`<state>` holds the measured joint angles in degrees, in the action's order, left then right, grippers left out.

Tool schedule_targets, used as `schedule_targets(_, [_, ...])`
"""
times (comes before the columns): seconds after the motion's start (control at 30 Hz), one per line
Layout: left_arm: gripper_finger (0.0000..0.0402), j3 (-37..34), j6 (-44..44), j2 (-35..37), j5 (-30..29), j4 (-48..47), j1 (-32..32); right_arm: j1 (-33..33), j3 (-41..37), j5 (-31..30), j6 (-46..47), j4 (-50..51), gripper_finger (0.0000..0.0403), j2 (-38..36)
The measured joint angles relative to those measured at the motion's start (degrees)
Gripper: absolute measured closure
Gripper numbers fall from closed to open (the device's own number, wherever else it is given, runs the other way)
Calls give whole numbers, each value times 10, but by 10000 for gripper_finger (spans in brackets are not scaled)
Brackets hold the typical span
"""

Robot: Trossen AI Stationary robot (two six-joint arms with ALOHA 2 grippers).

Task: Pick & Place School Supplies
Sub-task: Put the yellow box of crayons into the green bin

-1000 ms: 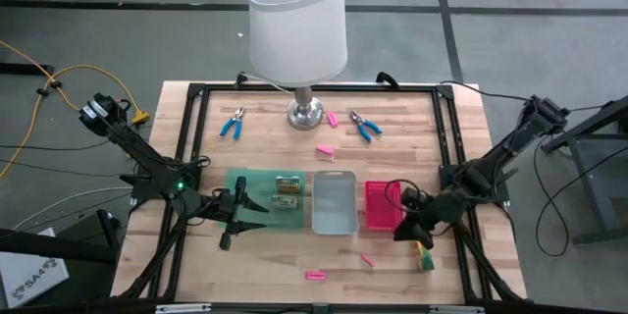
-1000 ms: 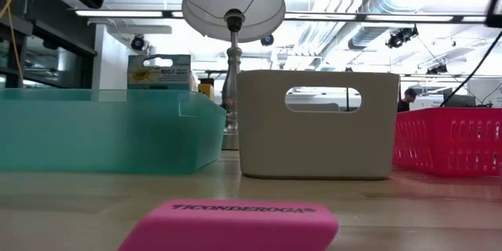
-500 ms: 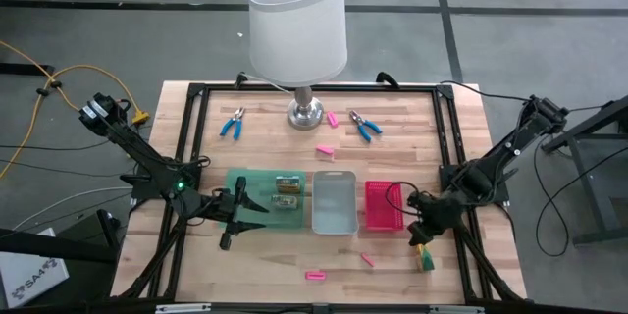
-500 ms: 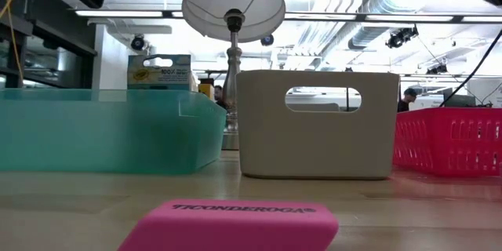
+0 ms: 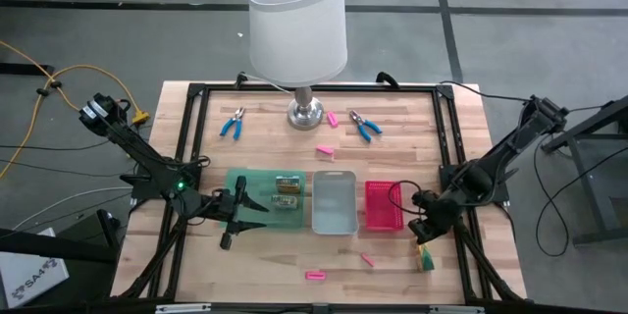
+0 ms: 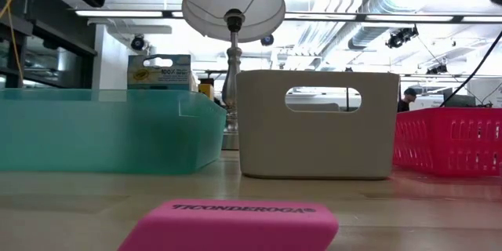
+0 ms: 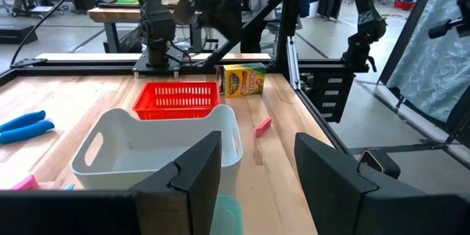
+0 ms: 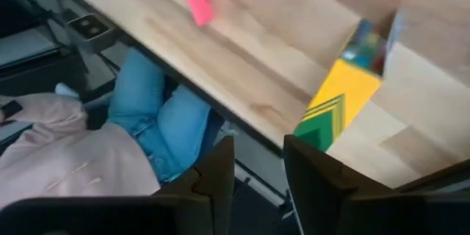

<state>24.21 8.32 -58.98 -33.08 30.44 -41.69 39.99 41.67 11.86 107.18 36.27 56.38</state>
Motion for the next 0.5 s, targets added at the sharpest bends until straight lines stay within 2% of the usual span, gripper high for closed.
schedule_targets(0.23, [232, 0, 0, 0, 0, 0, 0, 0, 52, -36, 9, 28, 294, 5])
schedule_targets(0.5, [232, 0, 0, 0, 0, 0, 0, 28, 68, 12, 99, 64, 324, 84])
